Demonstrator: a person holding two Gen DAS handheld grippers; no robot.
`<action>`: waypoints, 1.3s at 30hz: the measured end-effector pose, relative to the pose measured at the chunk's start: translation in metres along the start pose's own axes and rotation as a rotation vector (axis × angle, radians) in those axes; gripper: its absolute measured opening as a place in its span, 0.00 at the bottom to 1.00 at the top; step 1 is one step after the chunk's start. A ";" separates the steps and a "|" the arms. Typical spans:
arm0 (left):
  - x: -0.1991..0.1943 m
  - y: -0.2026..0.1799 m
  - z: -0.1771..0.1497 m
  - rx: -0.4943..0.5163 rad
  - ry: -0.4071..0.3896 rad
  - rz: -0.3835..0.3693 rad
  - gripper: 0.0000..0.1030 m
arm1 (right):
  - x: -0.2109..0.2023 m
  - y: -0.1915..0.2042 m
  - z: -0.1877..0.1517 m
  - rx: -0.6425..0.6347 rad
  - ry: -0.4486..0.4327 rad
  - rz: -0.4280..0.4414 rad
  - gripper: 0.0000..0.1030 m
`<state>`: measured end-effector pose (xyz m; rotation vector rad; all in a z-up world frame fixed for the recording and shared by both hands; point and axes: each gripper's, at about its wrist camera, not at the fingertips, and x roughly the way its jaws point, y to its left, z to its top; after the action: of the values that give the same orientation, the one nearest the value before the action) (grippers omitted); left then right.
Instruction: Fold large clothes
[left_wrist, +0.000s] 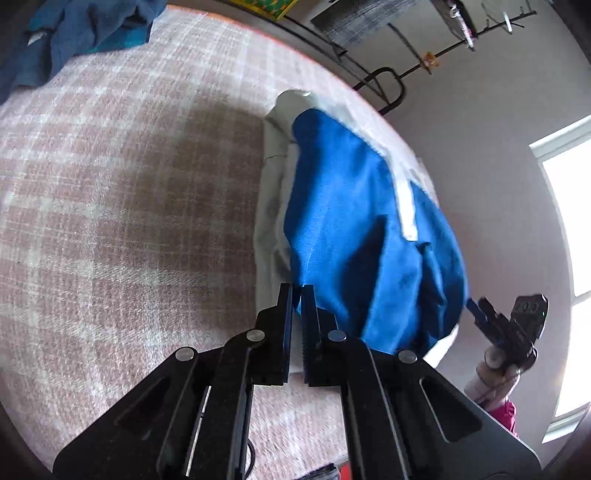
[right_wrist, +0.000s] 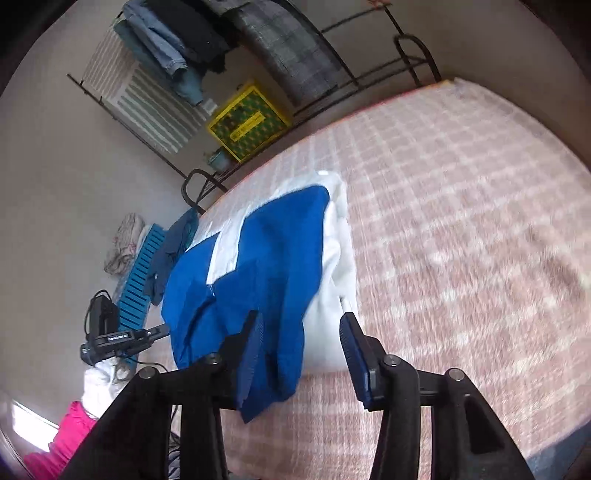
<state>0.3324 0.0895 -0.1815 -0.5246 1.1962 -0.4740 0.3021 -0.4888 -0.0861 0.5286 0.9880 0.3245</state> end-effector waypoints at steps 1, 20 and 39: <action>-0.011 -0.004 -0.001 0.013 -0.015 0.009 0.00 | -0.003 0.008 0.007 -0.035 -0.024 -0.001 0.44; 0.019 0.008 0.064 -0.111 0.003 -0.111 0.06 | 0.061 -0.040 0.037 0.059 0.252 0.052 0.16; -0.004 -0.031 0.037 0.179 -0.028 0.212 0.08 | 0.012 -0.019 0.051 -0.227 0.179 -0.140 0.33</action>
<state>0.3641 0.0722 -0.1498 -0.2467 1.1552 -0.3867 0.3524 -0.5131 -0.0824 0.2250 1.1386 0.3577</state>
